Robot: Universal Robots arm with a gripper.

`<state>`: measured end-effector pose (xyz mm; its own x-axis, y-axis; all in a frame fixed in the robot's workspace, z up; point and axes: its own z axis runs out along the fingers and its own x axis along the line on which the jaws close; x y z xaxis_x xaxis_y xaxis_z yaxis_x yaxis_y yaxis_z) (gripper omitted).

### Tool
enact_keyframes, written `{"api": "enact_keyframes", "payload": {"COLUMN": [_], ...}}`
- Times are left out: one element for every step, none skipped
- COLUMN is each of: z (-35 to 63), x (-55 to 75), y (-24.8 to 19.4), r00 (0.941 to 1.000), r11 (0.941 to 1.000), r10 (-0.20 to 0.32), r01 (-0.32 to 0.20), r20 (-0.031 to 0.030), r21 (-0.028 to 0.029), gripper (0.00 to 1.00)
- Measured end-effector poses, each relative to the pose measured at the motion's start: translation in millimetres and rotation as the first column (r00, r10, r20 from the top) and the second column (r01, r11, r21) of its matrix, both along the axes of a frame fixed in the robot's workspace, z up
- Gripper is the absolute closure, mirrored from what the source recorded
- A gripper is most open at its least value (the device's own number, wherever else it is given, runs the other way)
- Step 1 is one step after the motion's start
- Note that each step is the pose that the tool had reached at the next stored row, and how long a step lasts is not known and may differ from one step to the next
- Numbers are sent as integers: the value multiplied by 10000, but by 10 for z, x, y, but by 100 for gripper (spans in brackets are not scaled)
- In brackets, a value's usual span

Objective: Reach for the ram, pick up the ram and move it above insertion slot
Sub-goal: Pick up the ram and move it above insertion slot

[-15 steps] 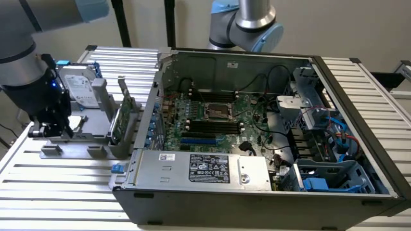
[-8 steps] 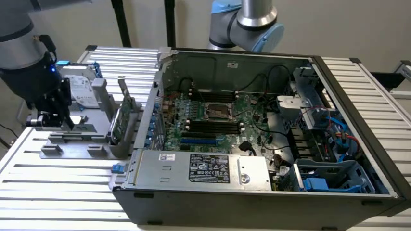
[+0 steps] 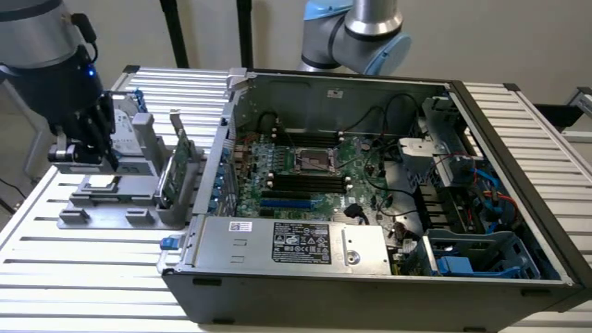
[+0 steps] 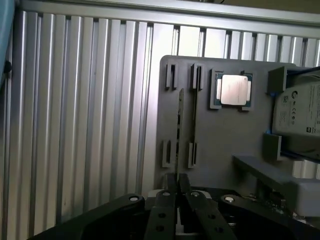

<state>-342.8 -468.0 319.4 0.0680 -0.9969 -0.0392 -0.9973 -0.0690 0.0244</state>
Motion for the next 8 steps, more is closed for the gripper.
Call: {"api": "enact_keyframes", "payload": {"z": [44,89,134,180,224,272,318,361], "x": [41,82,124,167,211,257,302,346], "y": [0,0,0,0,0,0,0,0], "r00": [10000,10000,10000,10000,10000,10000,10000,10000], "r11": [10000,10000,10000,10000,10000,10000,10000,10000], "r10": [0,1,2,3,3,3,5,6], "r01": [0,-1,-2,-3,-3,-3,-5,-6], "r20": [-3,-4,-9,-14,-17,-23,-30,-35], "r21": [7,15,19,23,29,33,34,39], "gripper": [86,86,86,86,86,86,86,86]}}
